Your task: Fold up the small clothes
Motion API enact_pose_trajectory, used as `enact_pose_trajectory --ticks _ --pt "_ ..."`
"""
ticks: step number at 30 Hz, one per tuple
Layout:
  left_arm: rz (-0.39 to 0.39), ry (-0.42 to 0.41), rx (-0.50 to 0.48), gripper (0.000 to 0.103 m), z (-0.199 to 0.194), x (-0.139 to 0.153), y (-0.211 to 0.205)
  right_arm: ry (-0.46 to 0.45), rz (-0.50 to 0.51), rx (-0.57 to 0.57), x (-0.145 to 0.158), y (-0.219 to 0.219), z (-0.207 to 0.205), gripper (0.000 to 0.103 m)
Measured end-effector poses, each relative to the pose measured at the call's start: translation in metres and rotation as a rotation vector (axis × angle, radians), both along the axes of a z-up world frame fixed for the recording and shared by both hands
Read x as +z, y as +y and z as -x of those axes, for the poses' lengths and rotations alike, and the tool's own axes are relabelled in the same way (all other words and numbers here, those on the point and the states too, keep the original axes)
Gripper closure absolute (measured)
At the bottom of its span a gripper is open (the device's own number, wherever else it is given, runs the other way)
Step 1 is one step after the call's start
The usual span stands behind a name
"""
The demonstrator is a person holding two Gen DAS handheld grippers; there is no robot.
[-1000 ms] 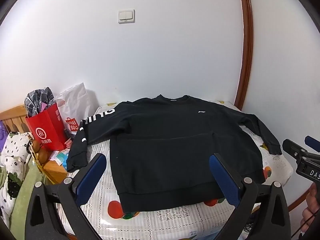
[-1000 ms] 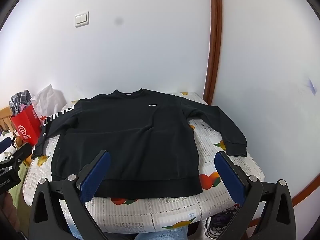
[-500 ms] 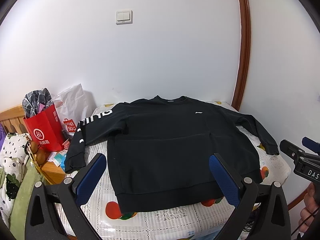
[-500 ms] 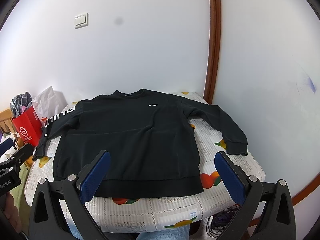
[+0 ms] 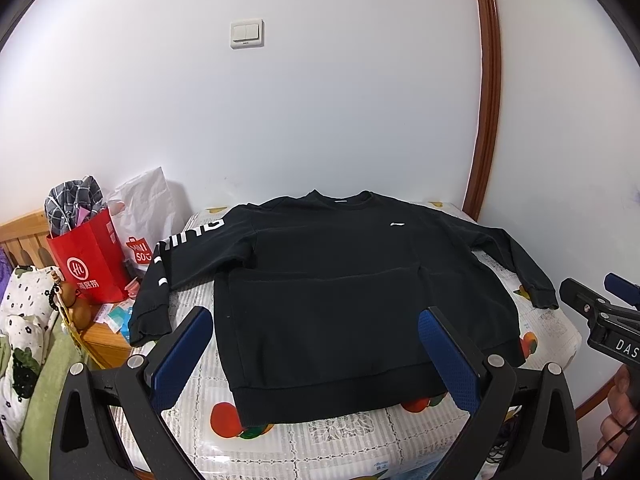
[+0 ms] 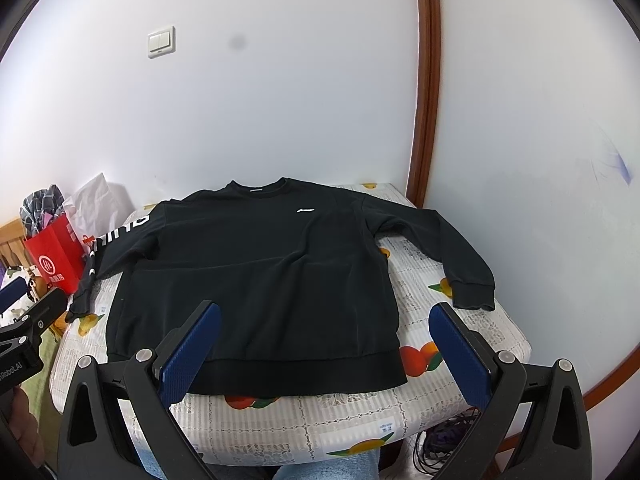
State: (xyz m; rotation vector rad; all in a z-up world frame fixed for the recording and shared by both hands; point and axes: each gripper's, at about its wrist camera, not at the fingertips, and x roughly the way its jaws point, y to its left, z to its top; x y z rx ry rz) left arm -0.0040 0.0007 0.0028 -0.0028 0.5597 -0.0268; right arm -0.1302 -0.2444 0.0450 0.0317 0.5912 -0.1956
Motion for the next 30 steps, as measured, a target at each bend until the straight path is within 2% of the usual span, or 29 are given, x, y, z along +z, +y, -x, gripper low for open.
enact_pose_trajectory --ticks 30 --pt "-0.003 -0.002 0.009 0.000 0.0042 -0.0048 0.0005 0.017 0.002 -0.018 -0.0073 -0.0051 -0.0056 0.001"
